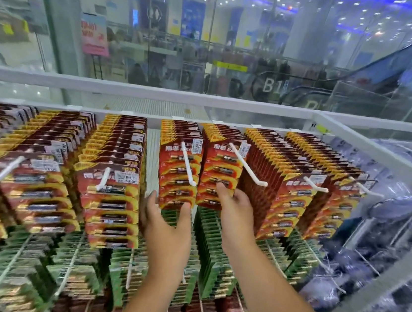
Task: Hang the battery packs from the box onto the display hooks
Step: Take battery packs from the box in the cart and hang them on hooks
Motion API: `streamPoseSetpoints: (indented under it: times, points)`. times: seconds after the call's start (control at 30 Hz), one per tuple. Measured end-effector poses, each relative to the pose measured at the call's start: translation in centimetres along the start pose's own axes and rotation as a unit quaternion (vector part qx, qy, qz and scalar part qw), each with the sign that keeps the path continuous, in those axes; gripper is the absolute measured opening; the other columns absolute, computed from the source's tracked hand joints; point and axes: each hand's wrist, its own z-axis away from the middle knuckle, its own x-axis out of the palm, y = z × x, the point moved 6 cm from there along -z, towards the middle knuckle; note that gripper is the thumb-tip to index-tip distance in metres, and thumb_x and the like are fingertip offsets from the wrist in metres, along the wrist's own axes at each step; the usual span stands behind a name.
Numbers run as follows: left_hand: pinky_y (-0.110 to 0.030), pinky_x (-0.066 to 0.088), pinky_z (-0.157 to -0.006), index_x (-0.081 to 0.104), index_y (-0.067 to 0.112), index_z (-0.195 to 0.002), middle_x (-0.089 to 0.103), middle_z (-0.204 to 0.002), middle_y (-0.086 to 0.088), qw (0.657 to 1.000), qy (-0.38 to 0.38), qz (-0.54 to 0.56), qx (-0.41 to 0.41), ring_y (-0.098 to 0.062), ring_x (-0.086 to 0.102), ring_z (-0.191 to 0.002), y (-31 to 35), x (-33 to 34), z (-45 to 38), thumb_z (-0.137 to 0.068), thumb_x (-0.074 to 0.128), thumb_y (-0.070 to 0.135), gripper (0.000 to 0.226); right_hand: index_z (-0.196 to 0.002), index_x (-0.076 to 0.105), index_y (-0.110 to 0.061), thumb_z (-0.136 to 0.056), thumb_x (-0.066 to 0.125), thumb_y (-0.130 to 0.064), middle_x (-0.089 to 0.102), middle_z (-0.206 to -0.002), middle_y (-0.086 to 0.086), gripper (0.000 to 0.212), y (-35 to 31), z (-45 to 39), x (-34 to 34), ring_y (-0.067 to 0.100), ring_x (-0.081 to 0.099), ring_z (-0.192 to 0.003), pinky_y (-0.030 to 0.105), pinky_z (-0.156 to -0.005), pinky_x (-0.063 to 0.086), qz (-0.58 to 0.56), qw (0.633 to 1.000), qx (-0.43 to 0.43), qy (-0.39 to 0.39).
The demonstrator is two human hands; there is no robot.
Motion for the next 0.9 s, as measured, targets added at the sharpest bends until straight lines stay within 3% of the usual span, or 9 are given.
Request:
streamPoseSetpoints:
  times: [0.1, 0.27, 0.4, 0.5, 0.63, 0.73, 0.83, 0.9]
  points:
    - [-0.030, 0.033, -0.110, 0.034, 0.037, -0.154, 0.036, -0.158, 0.011, 0.999, -0.035, -0.008, 0.013, -0.014, 0.036, -0.147, -0.9, -0.5, 2.2, -0.097, 0.065, 0.050, 0.066, -0.125, 0.066, -0.033, -0.097, 0.071, -0.039, 0.072, -0.116, -0.017, 0.029, 1.0, 1.9, -0.6, 0.005, 0.066, -0.111, 0.028, -0.090, 0.049, 0.017, 1.000, -0.011, -0.007]
    - [-0.026, 0.042, -0.097, 0.043, 0.050, -0.133, 0.046, -0.144, 0.019, 0.993, -0.118, 0.009, -0.002, -0.004, 0.050, -0.130, -2.2, -1.2, 3.7, -0.095, 0.065, 0.054, 0.044, -0.144, 0.046, -0.041, -0.096, 0.072, -0.043, 0.053, -0.138, -0.014, 0.055, 3.1, 5.0, -2.8, 0.010, 0.052, -0.129, 0.040, -0.113, 0.044, 0.052, 0.998, 0.014, -0.016]
    - [-0.008, 0.042, -0.070, 0.050, 0.049, -0.133, 0.055, -0.129, 0.024, 0.984, -0.171, 0.045, -0.014, 0.016, 0.056, -0.103, -2.1, -1.3, 5.1, -0.096, 0.067, 0.048, 0.040, -0.131, 0.051, -0.047, -0.099, 0.070, -0.038, 0.058, -0.133, -0.017, 0.038, 4.4, 7.3, -4.7, 0.006, 0.057, -0.125, 0.031, -0.102, 0.045, 0.060, 0.997, 0.025, -0.043]
    - [-0.007, 0.041, -0.072, 0.054, 0.049, -0.131, 0.053, -0.131, 0.030, 0.976, -0.215, 0.042, -0.010, 0.028, 0.052, -0.099, -2.2, -0.5, 6.6, -0.096, 0.067, 0.048, 0.037, -0.125, 0.055, -0.052, -0.098, 0.070, -0.037, 0.063, -0.128, -0.017, 0.034, 4.7, 9.1, -7.0, -0.001, 0.060, -0.119, 0.025, -0.096, 0.047, 0.071, 0.996, 0.016, -0.043]
    - [-0.013, 0.041, -0.074, 0.057, 0.049, -0.129, 0.061, -0.120, 0.026, 0.960, -0.274, 0.047, -0.024, 0.027, 0.056, -0.088, -2.2, 2.2, 9.5, -0.096, 0.067, 0.047, 0.035, -0.130, 0.059, -0.039, -0.100, 0.069, -0.029, 0.066, -0.119, -0.011, 0.033, 5.5, 11.0, -12.8, 0.002, 0.065, -0.110, 0.021, -0.084, 0.051, 0.076, 0.996, 0.039, 0.006]
    - [-0.004, 0.045, -0.065, 0.060, 0.046, -0.125, 0.065, -0.121, 0.016, 0.947, -0.317, 0.048, -0.020, 0.021, 0.060, -0.088, -2.4, 5.6, 12.1, -0.096, 0.069, 0.042, 0.030, -0.123, 0.063, -0.036, -0.099, 0.070, -0.021, 0.068, -0.111, -0.004, 0.030, 6.5, 12.2, -18.5, 0.010, 0.068, -0.103, 0.024, -0.088, 0.052, 0.083, 0.993, 0.050, 0.070]
    - [-0.005, 0.048, -0.066, 0.062, 0.042, -0.123, 0.065, -0.124, 0.007, 0.930, -0.365, 0.051, -0.015, 0.013, 0.064, -0.089, -2.7, 9.6, 15.3, -0.095, 0.071, 0.039, 0.029, -0.125, 0.065, -0.026, -0.100, 0.068, -0.015, 0.069, -0.109, 0.004, 0.027, 7.7, 13.4, -24.9, 0.006, 0.070, -0.092, 0.016, -0.077, 0.052, 0.074, 0.985, 0.071, 0.137]
    - [-0.006, 0.046, -0.065, 0.063, 0.044, -0.121, 0.067, -0.120, 0.006, 0.917, -0.397, 0.046, -0.016, 0.010, 0.065, -0.088, -3.1, 12.5, 17.7, -0.094, 0.072, 0.037, 0.028, -0.128, 0.066, -0.023, -0.099, 0.071, -0.019, 0.070, -0.117, 0.014, 0.029, 8.8, 14.4, -29.3, 0.021, 0.072, -0.098, 0.023, -0.078, 0.053, 0.077, 0.977, 0.089, 0.175]
